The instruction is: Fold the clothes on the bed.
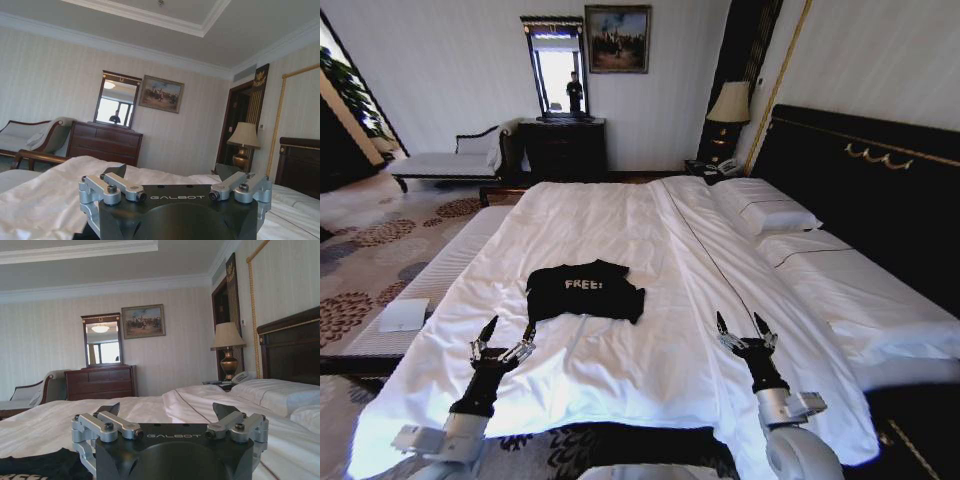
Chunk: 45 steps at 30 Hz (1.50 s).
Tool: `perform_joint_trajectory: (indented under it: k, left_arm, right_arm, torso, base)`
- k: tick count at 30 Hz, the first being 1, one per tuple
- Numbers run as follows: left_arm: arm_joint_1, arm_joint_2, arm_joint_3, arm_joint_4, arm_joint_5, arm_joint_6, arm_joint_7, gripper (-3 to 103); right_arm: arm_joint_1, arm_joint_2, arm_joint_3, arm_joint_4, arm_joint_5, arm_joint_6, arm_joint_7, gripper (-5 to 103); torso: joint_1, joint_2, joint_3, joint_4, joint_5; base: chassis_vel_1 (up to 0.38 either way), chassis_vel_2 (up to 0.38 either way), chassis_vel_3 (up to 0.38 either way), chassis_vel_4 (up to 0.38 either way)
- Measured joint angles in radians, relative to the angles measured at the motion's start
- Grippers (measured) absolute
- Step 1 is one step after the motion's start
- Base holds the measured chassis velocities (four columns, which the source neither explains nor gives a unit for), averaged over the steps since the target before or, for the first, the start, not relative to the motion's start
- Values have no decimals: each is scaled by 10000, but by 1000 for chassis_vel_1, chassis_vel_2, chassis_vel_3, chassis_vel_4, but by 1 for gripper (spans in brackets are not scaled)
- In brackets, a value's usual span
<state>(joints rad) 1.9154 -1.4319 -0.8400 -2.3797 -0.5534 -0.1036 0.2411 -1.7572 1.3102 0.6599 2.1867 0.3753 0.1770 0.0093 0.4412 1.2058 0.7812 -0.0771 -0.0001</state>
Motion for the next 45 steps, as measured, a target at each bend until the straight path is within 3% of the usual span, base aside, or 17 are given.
perform_joint_trajectory:
  k: [18, 45]
  left_arm:
    - [43, 110, -164, 209, -205, -285, -39, 100]
    - [52, -97, -203, 20, -236, -349, -14, 100]
  right_arm:
    - [165, 181, -69, -558, -386, 83, -62, 100]
    - [-18, 169, -24, 89, -71, 263, -391, 100]
  torso:
    - [0, 1, 0, 1, 1]
    - [0, 0, 0, 1, 1]
  base:
    - [76, 76, -74, -70]
    - [4, 7, -5, -3]
